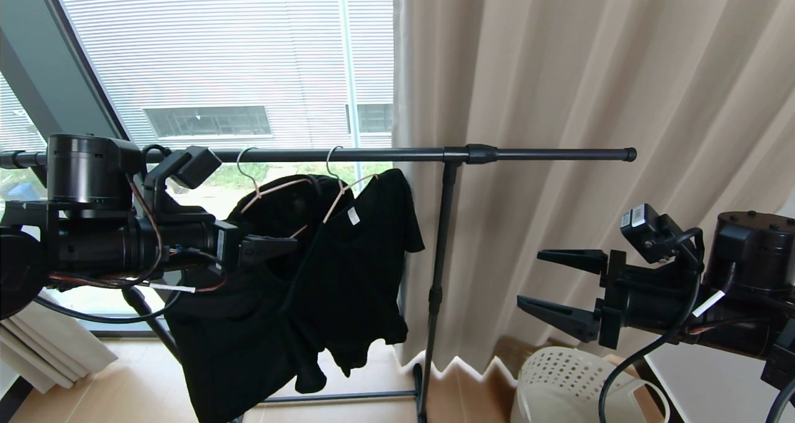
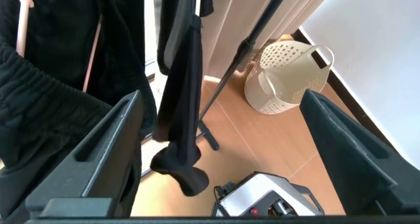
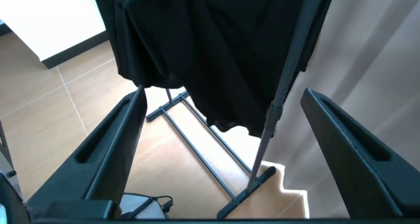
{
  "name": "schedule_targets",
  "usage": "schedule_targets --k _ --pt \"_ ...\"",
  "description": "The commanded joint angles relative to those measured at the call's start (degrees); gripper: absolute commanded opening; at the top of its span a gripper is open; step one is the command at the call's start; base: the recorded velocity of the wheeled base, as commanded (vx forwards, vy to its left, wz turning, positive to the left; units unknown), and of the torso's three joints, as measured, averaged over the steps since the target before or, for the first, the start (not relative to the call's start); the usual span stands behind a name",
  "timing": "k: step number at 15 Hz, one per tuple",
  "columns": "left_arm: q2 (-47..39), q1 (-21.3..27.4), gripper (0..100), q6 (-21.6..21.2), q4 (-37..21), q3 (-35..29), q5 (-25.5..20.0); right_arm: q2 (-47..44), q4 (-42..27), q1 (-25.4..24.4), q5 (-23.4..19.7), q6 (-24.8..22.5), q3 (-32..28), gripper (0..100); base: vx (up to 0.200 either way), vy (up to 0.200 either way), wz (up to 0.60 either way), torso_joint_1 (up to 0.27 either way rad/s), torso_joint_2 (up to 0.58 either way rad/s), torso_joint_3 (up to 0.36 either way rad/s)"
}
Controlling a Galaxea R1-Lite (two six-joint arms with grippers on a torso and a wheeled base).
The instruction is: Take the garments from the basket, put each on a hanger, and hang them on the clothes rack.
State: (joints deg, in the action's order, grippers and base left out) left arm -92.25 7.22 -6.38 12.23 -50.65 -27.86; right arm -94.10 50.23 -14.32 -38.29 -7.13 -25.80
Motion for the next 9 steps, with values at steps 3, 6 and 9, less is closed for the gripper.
schedule_targets --k 3,6,9 --pt "3.65 -0.01 100 0.05 -0.19 0.91 1.93 1.46 0.05 0.0 -0.03 0.01 0.31 100 0.0 0.0 0.0 0.0 0.0 0.0" --pt "6.99 -0.01 100 0.05 -0.36 3.02 2.1 3.75 -0.3 0.0 -0.03 0.01 0.66 100 0.0 0.0 0.0 0.0 0.0 0.0" --pt "10.16 -0.1 100 0.05 -0.27 7.23 2.1 4.36 -0.22 -0.27 -0.03 -0.08 1.1 100 0.0 0.0 0.0 0.0 0.0 0.0"
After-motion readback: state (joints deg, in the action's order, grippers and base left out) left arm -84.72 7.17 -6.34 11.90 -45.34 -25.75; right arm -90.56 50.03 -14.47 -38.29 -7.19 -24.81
